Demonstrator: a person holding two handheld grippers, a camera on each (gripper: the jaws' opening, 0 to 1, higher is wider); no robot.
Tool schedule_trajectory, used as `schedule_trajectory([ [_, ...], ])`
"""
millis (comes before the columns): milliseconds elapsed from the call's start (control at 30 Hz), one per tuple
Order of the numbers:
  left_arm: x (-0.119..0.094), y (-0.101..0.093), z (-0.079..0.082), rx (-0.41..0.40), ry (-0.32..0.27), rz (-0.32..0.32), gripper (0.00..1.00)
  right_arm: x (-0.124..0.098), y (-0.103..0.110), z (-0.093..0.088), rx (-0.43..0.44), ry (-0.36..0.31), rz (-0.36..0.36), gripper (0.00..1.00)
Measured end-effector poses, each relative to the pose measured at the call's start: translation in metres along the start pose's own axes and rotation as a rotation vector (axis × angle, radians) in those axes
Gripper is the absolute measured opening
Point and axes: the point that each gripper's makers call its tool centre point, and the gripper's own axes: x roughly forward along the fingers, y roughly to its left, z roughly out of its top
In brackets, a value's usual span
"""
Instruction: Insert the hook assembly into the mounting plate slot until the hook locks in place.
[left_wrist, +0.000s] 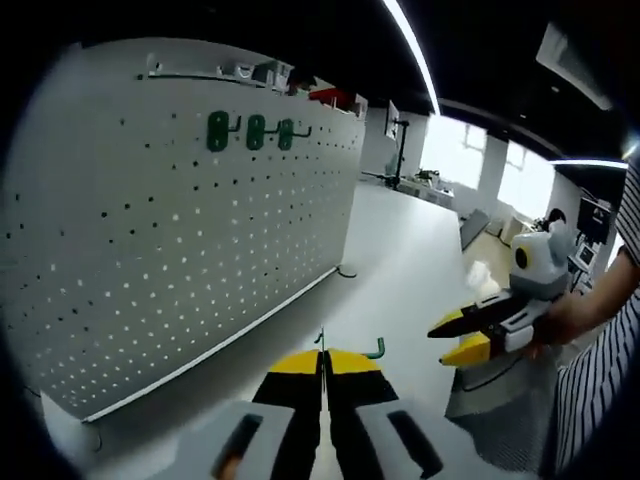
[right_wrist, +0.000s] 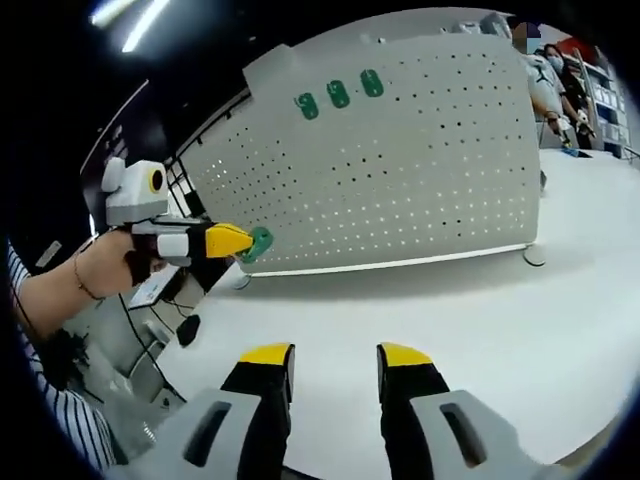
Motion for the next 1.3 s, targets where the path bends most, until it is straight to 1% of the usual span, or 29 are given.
schedule_trajectory([
  [133, -0.009, -0.004, -0.003, -0.033, -0.021, 0.016, 0.01, 0.006, 0.017, 0.010, 0.036, -0.025, 0.050, 0.29],
  [233, -0.012, -0.008, -0.008, -0.056, -0.032, 0.019, 0.01, 0.010, 0.025, 0.014, 0.062, -0.030, 0.071, 0.29],
  [300, -0.014, -0.011, -0.012, -0.089, -0.041, 0.017, 0.01, 0.011, 0.032, 0.019, 0.077, -0.040, 0.088, 0.28],
  [367, -0.017, -0.014, -0.014, -0.131, -0.059, 0.017, 0.01, 0.012, 0.040, 0.023, 0.089, -0.048, 0.108, 0.28],
  [433, -0.019, -0.015, -0.016, -0.176, -0.081, 0.018, 0.01, 0.012, 0.050, 0.028, 0.116, -0.063, 0.145, 0.27],
  [467, -0.022, -0.014, -0.016, -0.213, -0.105, 0.028, 0.01, 0.013, 0.056, 0.030, 0.146, -0.067, 0.171, 0.26],
  [533, -0.025, -0.016, -0.016, -0.278, -0.134, 0.020, 0.01, 0.014, 0.064, 0.031, 0.175, -0.066, 0.201, 0.24],
  [567, -0.027, -0.015, -0.016, -0.286, -0.148, 0.024, 0.01, 0.015, 0.067, 0.031, 0.182, -0.061, 0.210, 0.23],
  [667, -0.030, -0.015, -0.020, -0.275, -0.142, 0.041, 0.01, 0.018, 0.077, 0.033, 0.201, -0.057, 0.236, 0.20],
  [733, -0.032, -0.017, -0.022, -0.279, -0.144, 0.041, 0.01, 0.019, 0.079, 0.036, 0.214, -0.061, 0.239, 0.20],
  [800, -0.034, -0.019, -0.022, -0.280, -0.152, 0.042, 0.01, 0.021, 0.084, 0.040, 0.244, -0.065, 0.257, 0.20],
  [900, -0.037, -0.022, -0.019, -0.284, -0.189, 0.050, 0.01, 0.024, 0.088, 0.042, 0.259, -0.058, 0.273, 0.18],
  [1000, -0.038, -0.023, -0.017, -0.278, -0.206, 0.058, 0.01, 0.025, 0.090, 0.044, 0.276, -0.057, 0.280, 0.17],
  [1300, -0.044, -0.030, -0.009, -0.270, -0.252, 0.041, 0.01, 0.031, 0.100, 0.045, 0.307, -0.043, 0.307, 0.14],
])
